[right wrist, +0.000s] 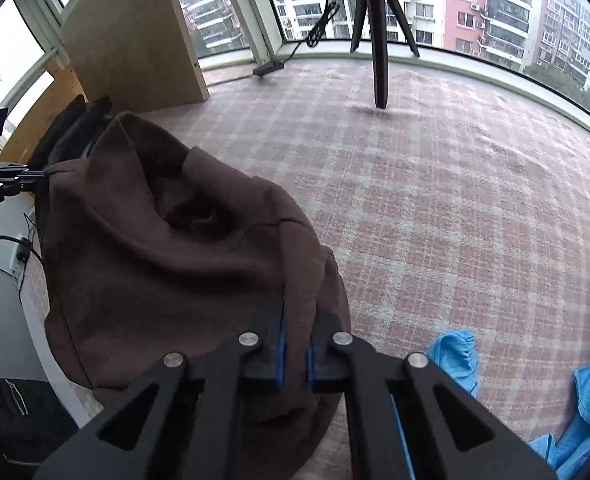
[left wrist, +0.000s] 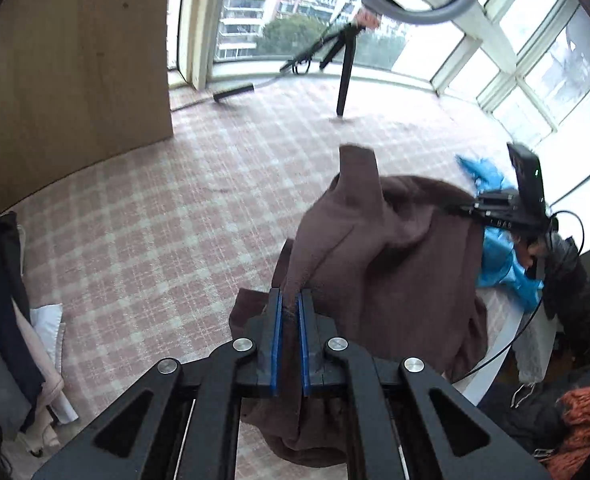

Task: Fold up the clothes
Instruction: 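Raise the held garment high with both grippers to let it hang open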

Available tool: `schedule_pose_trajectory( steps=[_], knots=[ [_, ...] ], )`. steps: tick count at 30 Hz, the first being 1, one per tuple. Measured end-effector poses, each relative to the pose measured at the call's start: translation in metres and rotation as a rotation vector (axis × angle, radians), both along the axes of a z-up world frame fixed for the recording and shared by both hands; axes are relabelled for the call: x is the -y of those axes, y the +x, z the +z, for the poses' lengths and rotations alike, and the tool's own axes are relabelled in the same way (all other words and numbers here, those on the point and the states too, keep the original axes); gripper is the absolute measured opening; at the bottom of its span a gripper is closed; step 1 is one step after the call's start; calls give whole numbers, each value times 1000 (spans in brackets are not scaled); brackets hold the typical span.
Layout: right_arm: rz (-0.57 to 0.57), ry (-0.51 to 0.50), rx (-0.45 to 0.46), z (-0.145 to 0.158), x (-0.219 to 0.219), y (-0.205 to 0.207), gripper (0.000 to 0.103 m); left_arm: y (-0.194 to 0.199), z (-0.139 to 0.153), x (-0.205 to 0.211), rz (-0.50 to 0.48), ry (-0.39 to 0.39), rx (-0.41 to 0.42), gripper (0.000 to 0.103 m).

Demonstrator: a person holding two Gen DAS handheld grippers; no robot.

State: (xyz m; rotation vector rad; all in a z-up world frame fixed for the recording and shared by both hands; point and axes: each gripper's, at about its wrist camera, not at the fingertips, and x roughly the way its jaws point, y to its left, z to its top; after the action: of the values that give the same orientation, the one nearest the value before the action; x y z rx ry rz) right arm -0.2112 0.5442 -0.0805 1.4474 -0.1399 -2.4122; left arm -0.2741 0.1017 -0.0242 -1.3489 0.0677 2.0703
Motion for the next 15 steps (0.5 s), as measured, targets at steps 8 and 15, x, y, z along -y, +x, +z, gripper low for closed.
schedule_pose_trajectory(
  steps=[8, 15],
  knots=[
    [-46, -90, -377, 167, 18, 46, 4, 28, 135, 22, 61, 48, -332, 6],
    [-30, -74, -760, 333, 36, 121, 4, 76, 267, 59, 119, 56, -652, 6]
  ],
)
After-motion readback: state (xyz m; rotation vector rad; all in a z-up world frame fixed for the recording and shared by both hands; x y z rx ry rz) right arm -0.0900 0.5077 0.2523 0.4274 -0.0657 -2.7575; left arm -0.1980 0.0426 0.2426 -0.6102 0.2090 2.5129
